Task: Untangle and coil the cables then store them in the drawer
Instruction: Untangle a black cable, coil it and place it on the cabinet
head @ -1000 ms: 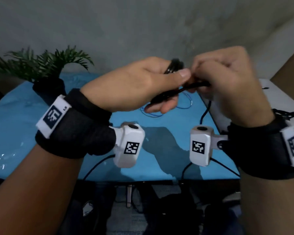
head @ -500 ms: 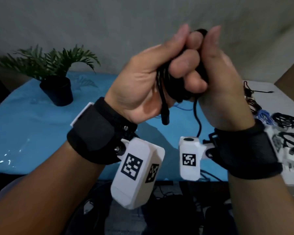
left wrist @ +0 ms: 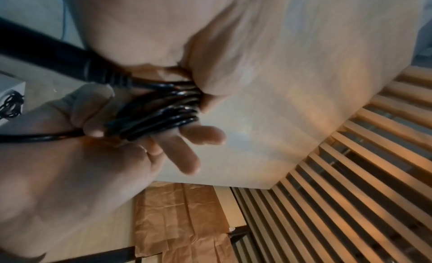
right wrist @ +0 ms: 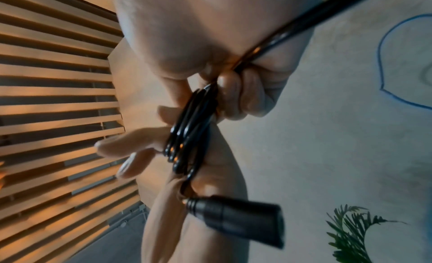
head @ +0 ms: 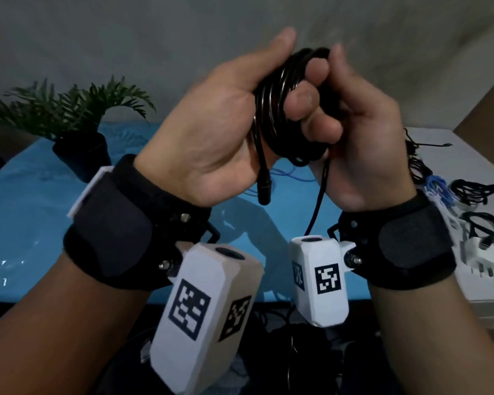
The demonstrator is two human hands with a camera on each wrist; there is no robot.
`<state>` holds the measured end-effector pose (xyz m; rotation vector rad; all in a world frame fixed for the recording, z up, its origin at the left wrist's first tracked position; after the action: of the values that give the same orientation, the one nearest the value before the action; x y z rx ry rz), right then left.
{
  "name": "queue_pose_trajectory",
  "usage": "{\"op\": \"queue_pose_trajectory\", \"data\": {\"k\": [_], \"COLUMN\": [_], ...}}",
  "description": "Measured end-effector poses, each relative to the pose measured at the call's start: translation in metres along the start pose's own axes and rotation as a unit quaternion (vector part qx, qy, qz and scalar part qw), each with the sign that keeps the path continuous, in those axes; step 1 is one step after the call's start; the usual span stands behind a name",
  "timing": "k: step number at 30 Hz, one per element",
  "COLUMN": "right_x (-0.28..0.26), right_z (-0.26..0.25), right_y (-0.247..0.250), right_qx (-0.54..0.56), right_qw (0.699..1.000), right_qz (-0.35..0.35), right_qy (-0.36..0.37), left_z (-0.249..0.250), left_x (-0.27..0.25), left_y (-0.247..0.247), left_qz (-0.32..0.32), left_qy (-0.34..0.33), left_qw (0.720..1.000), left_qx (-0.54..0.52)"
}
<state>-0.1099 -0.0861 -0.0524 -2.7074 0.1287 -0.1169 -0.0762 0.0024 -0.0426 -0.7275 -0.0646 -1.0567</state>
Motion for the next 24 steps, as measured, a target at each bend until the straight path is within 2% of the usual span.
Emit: {"op": "queue_pose_trajectory", "data": {"k": [4, 7, 10, 14, 17, 20, 22, 24], "right_x": [0.006, 0.008, 0.009, 0.007, 0.005, 0.006, 0.008, 0.012], "right_z": [0.007, 0.008, 0.006, 0.007, 0.01, 0.013, 0.014, 0.017], "right_y": [0.004, 0.003, -0.001, -0.004, -0.001, -0.003, 0.001, 0.006], "right_qx": [-0.013, -0.038, -0.041, -0.052, -0.037, 0.018, 0.019, -0.005], "right_qw": [0.999, 0.997, 0.998, 0.997, 0.998, 1.0, 1.0, 0.999], "right_qz": [0.043, 0.066, 0.051, 0.049, 0.045, -0.004, 0.005, 0.04], "right_qy": [-0.001, 0.013, 0.021, 0.019, 0.005, -0.022, -0.011, -0.011], "left_z": [-0.002, -0.003, 0.0, 0.004, 0.007, 0.004, 0.001, -0.001], "left_x": [-0.003, -0.003, -0.003, -0.008, -0.01, -0.012, -0.011, -0.006], "left_y": [0.008, 0.007, -0.001, -0.006, -0.006, -0.005, -0.006, -0.006], "left_qz": [0.096, 0.104, 0.052, -0.051, -0.078, -0.114, -0.128, -0.11], "left_qy": [0.014, -0.017, -0.03, -0.003, 0.014, 0.011, -0.019, -0.045], "left_qw": [0.995, 0.994, 0.997, 0.997, 0.991, 0.992, 0.992, 0.992], "left_qx": [-0.017, -0.012, -0.045, -0.051, -0.105, -0.055, -0.015, -0.035]}}
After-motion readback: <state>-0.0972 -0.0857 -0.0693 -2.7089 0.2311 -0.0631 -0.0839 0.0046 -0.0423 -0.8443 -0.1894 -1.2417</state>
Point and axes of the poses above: each hand's wrist, its own x-axis towards the middle knuckle, its own y-axis out of the back of the hand, z = x × y, the point moved 6 cm from there along x, towards the middle knuckle, and after that the axes turned 15 degrees about -y, right-handed, at the moved point
